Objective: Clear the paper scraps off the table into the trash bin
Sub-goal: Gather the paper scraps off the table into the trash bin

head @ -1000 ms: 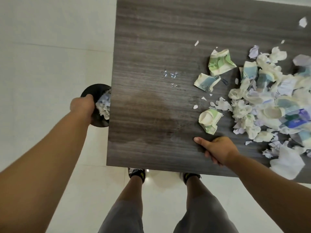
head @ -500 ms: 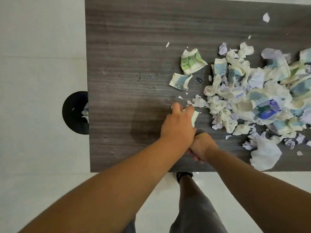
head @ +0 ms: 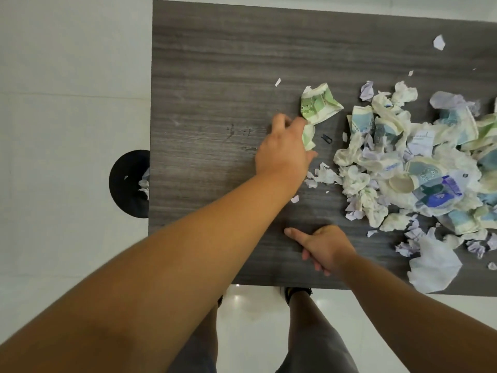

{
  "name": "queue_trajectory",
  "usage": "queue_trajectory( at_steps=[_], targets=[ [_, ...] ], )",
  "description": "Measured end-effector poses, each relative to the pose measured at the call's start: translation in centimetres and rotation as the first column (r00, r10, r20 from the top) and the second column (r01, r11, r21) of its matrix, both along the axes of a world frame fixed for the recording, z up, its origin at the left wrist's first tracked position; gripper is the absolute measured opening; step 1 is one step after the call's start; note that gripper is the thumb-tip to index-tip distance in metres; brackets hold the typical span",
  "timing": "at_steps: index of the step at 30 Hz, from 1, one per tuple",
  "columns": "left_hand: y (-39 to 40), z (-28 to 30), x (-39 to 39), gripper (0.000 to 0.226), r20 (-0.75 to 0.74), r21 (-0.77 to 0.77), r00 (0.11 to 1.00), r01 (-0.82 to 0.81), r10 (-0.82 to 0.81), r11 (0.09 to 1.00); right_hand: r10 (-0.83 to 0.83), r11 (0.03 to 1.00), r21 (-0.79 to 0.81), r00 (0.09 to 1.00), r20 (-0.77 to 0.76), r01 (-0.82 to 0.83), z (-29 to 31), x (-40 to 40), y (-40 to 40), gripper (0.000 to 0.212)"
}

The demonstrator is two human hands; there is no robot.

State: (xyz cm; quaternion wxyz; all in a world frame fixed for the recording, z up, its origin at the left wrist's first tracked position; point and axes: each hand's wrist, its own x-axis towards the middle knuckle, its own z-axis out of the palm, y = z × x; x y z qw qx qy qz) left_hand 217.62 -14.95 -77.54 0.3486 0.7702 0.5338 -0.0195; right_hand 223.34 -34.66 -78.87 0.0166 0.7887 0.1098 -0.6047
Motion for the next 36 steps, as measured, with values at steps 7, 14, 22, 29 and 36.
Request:
queue_trajectory(
  at_steps=[7,14,22,29,36],
  targets=[
    [0.4,1.1,0.2,0.029,0.14,0.084,0.989,-0.068,0.055,0.994,0.004,1.0,-0.017,0.999,0.034,-0.004,-0.2,-0.1,-0.1,0.08],
    [4.6,1.1,4.5,0.093,0.056,-0.034,0.998,-0.004,0.005,0.999,0.001,1.0,-0.026,1.0,0.026,0.0,-0.4,0.0,-0.3,0.083],
    [2.7,0.7,-0.8,0.049,0.153,-0.06,0.983,-0.089,0.097,0.994,-0.003,1.0,-0.008,0.999,0.054,0.004,-0.6,0.0,-0.5,0.081],
    [-1.6,2.9,-17.3,0.04,0.328,-0.193,0.769,-0.514,0.549,0.836,0.05,0.999,-0.013,0.991,0.125,-0.048,0.1,0.0,-0.1,0.084],
    [-1.3,0.6,-33.3,0.049,0.104,-0.258,0.477,-0.834,0.873,0.487,0.149,0.988,0.027,0.988,0.05,-0.15,1.1,-5.9,3.8,0.065]
  ],
)
